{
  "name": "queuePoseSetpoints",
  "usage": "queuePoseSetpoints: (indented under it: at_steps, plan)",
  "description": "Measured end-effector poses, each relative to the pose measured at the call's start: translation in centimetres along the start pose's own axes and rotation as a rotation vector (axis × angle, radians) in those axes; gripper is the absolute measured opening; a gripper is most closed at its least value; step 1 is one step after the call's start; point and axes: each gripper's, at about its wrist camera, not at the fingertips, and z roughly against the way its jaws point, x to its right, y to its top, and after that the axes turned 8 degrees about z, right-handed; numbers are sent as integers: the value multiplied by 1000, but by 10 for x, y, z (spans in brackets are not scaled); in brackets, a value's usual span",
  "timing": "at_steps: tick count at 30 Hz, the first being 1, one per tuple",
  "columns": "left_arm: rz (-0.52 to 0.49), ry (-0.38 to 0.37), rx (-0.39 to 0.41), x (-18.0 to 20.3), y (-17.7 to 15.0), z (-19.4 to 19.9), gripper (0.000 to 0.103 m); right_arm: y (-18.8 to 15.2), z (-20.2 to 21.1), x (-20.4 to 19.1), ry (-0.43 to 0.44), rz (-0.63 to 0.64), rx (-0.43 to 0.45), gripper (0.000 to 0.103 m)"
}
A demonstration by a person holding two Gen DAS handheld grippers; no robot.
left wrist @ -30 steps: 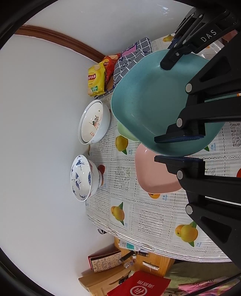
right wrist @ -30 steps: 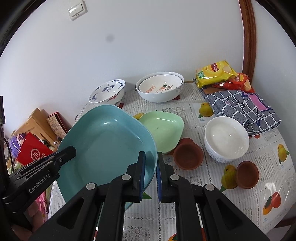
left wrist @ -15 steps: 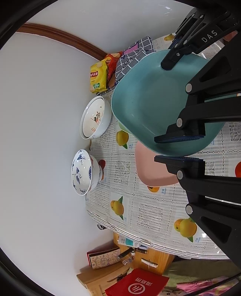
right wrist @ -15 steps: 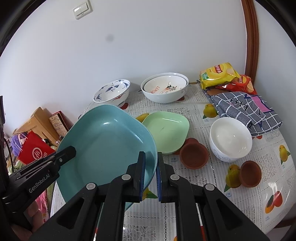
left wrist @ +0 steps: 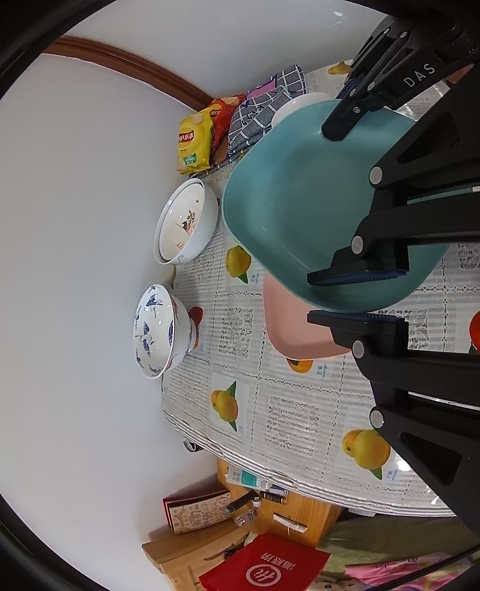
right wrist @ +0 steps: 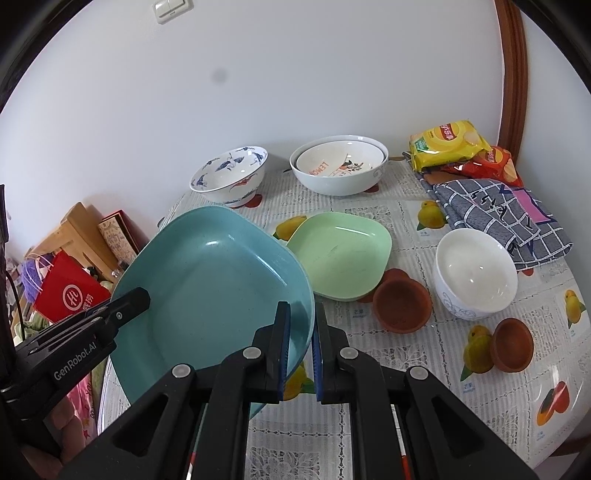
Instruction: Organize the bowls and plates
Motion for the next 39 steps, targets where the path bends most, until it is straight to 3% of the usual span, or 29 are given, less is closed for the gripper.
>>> queuePoseSetpoints:
  at_steps: [39]
  plan:
    - [62,41,-51,-31,6,-36,14,10,-45,-21,22,30,-44,11]
